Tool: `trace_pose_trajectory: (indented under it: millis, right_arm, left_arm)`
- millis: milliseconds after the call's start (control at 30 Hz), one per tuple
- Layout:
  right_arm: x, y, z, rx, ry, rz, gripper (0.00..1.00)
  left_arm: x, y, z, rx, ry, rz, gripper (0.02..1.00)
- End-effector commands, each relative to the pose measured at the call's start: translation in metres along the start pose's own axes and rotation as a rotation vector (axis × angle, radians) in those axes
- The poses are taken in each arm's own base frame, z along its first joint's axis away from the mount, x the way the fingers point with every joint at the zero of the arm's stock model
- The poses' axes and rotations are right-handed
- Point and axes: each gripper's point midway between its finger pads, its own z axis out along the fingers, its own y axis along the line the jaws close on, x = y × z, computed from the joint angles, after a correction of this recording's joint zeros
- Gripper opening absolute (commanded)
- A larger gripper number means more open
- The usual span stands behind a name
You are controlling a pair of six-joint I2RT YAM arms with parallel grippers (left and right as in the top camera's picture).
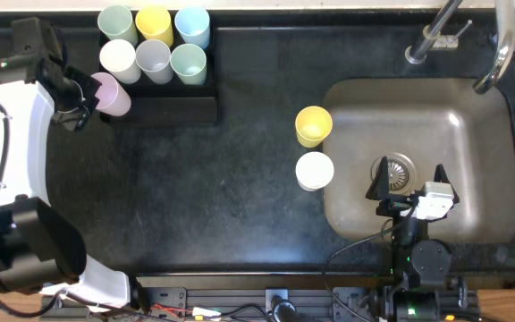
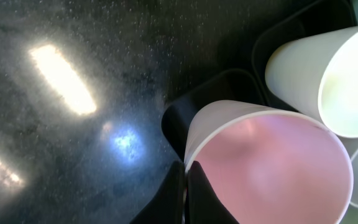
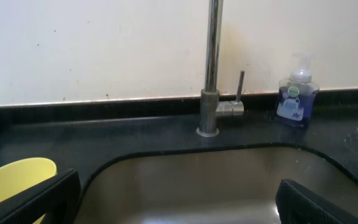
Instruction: Store Cups
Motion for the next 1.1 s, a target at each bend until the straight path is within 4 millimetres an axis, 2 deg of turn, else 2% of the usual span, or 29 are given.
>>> trace_pose_trajectory:
  millis: [33, 267, 667, 1100]
  right_arm:
    - [0.003, 0.0, 0.0, -0.003, 0.0, 0.0, 0.998]
    - [0.003, 0.0, 0.0, -0.004, 0.0, 0.0, 0.998]
    - [0.003, 0.0, 0.0, -0.004, 0.0, 0.0, 0.998]
    - [0.003, 0.0, 0.0, -0.004, 0.0, 0.0, 0.998]
  left_arm:
    - [-0.006, -0.001, 0.007, -0.012, -0.021, -0.013, 0.036]
    - [-0.011, -0.003, 0.01, -0.015, -0.047, -0.013, 0.036]
    - [-0.006, -0.013, 0.022, -0.04, -0.079, 0.03, 0.036]
    - [-0.005, -0.012, 0.039, -0.065, -0.06, 0.032, 0.036]
